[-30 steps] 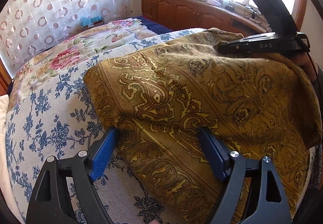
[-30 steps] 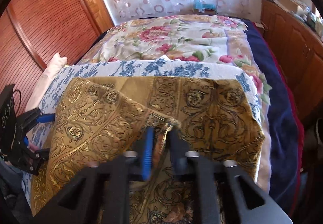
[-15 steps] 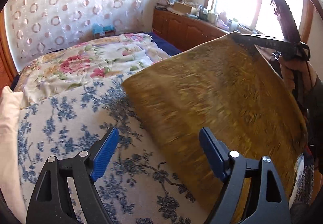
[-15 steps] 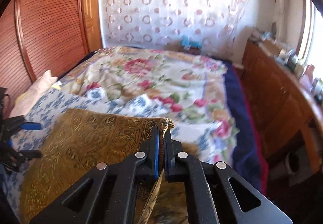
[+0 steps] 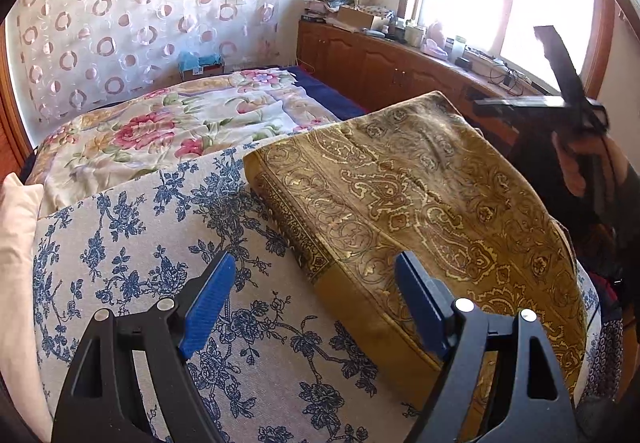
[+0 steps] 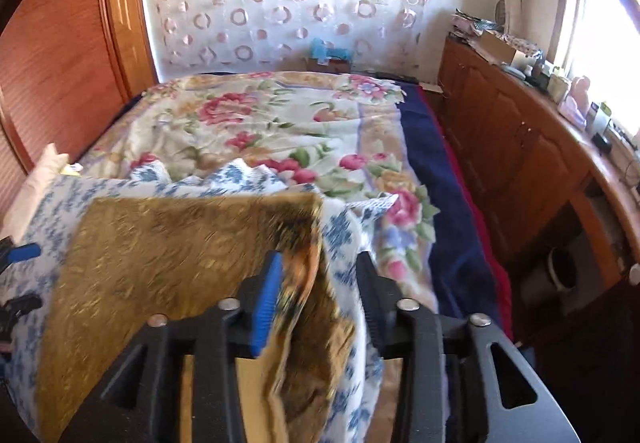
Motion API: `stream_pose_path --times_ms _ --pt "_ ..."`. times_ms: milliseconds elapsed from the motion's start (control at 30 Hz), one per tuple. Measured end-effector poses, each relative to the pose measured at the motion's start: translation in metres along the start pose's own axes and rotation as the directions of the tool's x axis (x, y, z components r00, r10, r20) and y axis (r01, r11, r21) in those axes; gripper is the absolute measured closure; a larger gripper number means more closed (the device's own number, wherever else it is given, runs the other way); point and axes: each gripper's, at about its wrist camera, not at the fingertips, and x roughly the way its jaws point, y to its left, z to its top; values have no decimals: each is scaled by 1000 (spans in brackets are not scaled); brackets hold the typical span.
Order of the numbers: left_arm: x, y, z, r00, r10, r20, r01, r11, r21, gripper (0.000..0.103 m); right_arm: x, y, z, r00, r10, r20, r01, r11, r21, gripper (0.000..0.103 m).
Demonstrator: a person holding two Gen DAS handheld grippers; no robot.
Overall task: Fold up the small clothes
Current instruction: 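Lay the folded gold garment flat and open both grippers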
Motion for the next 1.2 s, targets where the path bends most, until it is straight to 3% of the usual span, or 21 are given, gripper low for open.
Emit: stream_pose_path --times_ms 433,667,800,833,867,1100,1200 --pt "-38 -19 -28 997 74 -6 -74 997 -19 20 -63 -41 -109 993 97 -63 -95 995 35 61" --pt "-62 -26 -56 996 94 -7 -94 994 -59 20 -80 -53 -132 988 143 -51 -138 987 82 61" --pt "-71 -34 -71 996 88 -16 -89 993 -82 20 -100 -52 -142 979 205 -9 -204 975 88 81" --pt "-72 -36 -74 996 84 -21 -86 992 -87 20 -101 -47 -144 978 211 0 -210 974 83 94" --pt "-73 -38 -76 997 79 -24 -81 993 -90 20 -104 -45 -147 977 215 7 -215 974 76 98" --pt "-69 -48 -87 996 67 -52 -71 994 -86 20 -134 -47 -155 989 110 96 -116 992 56 101" --pt "-67 -54 -91 997 42 -58 -48 995 -90 20 -135 -52 -162 990 101 101 -110 990 85 101"
